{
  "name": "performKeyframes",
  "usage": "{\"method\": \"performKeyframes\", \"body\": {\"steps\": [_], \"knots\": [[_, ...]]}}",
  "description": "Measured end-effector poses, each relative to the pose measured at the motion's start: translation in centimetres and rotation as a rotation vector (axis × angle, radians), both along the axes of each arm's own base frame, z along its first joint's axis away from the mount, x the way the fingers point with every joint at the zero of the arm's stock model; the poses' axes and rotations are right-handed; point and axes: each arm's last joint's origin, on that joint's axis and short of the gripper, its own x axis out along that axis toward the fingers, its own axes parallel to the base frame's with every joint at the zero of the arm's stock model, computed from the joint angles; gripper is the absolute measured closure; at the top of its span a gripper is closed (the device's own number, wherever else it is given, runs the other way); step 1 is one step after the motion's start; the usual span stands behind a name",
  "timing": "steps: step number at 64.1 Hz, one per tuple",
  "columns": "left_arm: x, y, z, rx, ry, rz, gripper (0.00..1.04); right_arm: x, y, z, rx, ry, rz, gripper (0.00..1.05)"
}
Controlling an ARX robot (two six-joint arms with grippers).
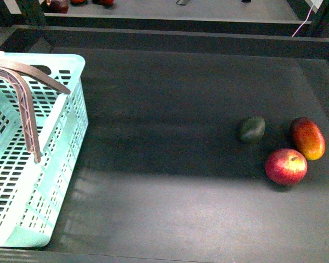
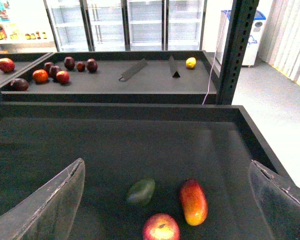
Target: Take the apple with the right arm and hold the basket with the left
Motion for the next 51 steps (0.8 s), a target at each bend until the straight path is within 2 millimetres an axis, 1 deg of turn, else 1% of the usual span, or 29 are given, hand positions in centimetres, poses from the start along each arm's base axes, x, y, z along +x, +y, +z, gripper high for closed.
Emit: {"method": "performKeyframes", "body": {"steps": [11,13,23,38,41,44,51], "knots": [[1.3,0.3,-1.9,-0.019,0.067,0.041,0.07,0.0,0.0,0.0,0.000,0.000,0.000,0.09],[1.5,0.3,-2.0,-0.014,0.072,0.046,0.10,0.0,0.0,0.0,0.000,0.000,0.000,0.09],[2.1,0.6,-2.0,-0.014,0.080,0.060,0.38,0.0,0.0,0.0,0.000,0.000,0.000,0.09],[2.2,0.6,-2.0,-0.008,0.079,0.066,0.79,0.0,0.0,0.0,0.000,0.000,0.000,0.09],[2.2,0.6,-1.8,-0.029,0.077,0.095,0.83,0.0,0.0,0.0,0.000,0.000,0.000,0.09],[2.1,0.5,-1.7,-0.040,0.082,0.093,0.90,0.0,0.0,0.0,0.000,0.000,0.000,0.09],[1.6,-0.1,-1.3,-0.015,0.084,0.073,0.91,0.0,0.0,0.0,0.000,0.000,0.000,0.09]]}}
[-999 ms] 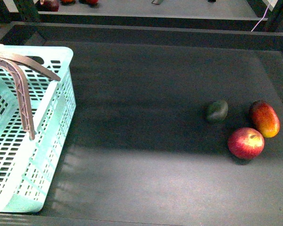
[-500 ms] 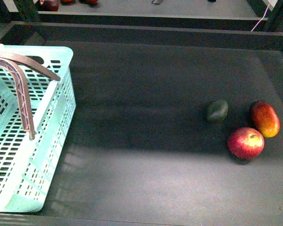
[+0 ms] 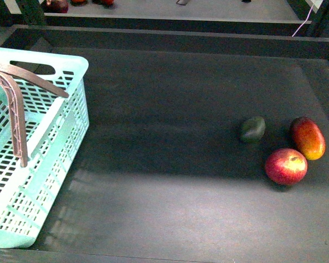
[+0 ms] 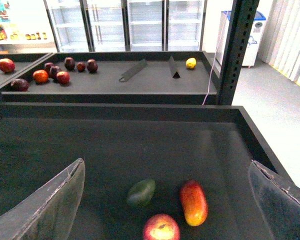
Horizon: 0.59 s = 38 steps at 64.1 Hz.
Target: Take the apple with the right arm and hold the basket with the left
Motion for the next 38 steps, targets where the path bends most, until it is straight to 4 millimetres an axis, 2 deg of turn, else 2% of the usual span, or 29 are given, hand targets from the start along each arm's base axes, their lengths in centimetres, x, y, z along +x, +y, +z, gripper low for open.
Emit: {"method": "performKeyframes", "body": {"steps": [8,15,21,38], "knots": [[-0.9,-1.6,1.5,0.020,-0.027,-0.030,0.91,0.0,0.0,0.0,0.000,0.000,0.000,0.09],[-1.6,-3.8,4.2,0.033,-0.091,-0.092,0.91,0.0,0.0,0.0,0.000,0.000,0.000,0.09],[-2.5,-6.5,6.6,0.039,-0.156,-0.173,0.91,0.0,0.0,0.0,0.000,0.000,0.000,0.09],[-3.0,-13.3,10.6,0.045,-0.232,-0.381,0.91,0.0,0.0,0.0,0.000,0.000,0.000,0.09]]}}
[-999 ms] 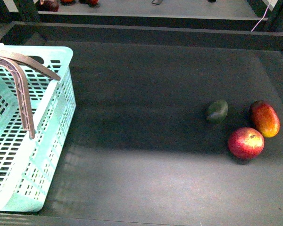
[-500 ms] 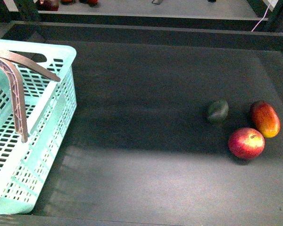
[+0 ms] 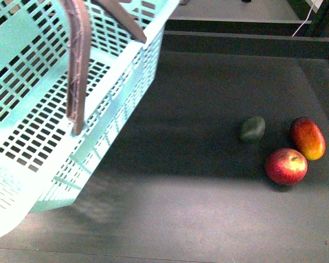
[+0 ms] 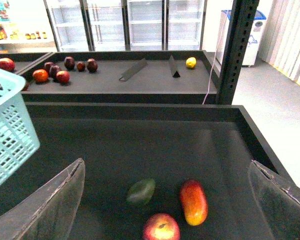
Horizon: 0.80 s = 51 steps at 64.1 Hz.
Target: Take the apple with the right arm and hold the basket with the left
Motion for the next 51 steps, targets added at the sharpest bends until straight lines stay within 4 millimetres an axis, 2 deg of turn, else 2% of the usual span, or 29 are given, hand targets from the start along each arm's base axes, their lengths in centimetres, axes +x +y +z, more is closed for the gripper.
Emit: {"method": "performKeyframes", "body": {"steps": [14,26,35,51], "knots": [[-0.8,-5.3,2.5,-0.009,-0.073,-0.154,0.91,0.0,0.0,0.0,0.000,0.000,0.000,0.09],[-1.8,-8.2,3.9,-0.011,-0.121,-0.268,0.91,0.0,0.0,0.0,0.000,0.000,0.000,0.09],[-1.9,-9.5,3.8,-0.002,-0.138,-0.334,0.91,0.0,0.0,0.0,0.000,0.000,0.000,0.09],[-1.5,-9.7,3.1,0.023,-0.133,-0.337,0.91,0.0,0.0,0.0,0.000,0.000,0.000,0.09]]}}
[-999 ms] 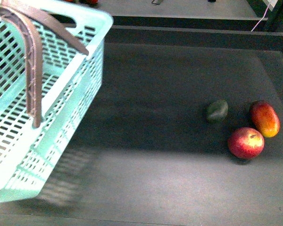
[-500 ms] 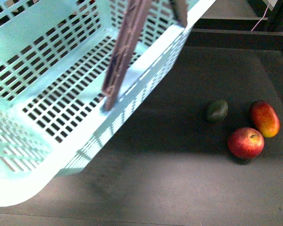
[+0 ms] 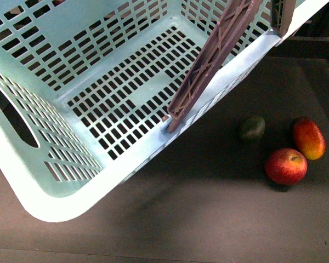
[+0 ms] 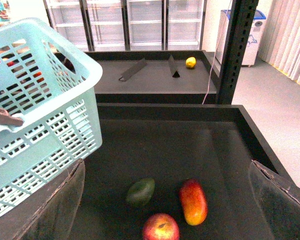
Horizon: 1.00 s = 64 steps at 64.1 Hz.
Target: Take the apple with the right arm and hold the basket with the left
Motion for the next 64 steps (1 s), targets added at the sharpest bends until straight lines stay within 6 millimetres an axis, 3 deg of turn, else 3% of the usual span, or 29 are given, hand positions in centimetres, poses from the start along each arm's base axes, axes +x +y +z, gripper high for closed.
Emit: {"method": "performKeyframes", "body": {"steps": [12,20,24,39,56,64], "knots": [[0.0,0.0,0.0,0.004,-0.003,-0.005,0.91,0.0,0.0,0.0,0.004,0.004,-0.005,0.09],[0.0,0.0,0.0,0.004,-0.003,-0.006,0.91,0.3,-0.2,0.0,0.130,0.490,-0.265,0.09],[0.0,-0.1,0.0,0.006,-0.006,-0.008,0.91,0.7,-0.3,-0.7,0.145,0.617,-0.316,0.09],[0.0,0.0,0.0,0.008,-0.006,-0.004,0.91,3.2,-1.3,-2.2,0.162,0.674,-0.317,0.09],[0.0,0.0,0.0,0.007,-0.005,-0.006,0.91,11.0,-3.0,-5.7,0.029,0.733,-0.196,0.09],[0.0,0.0,0.0,0.006,-0.005,-0.007,0.91,15.2,-3.2,-8.4,0.006,0.851,-0.155,0.09]]}}
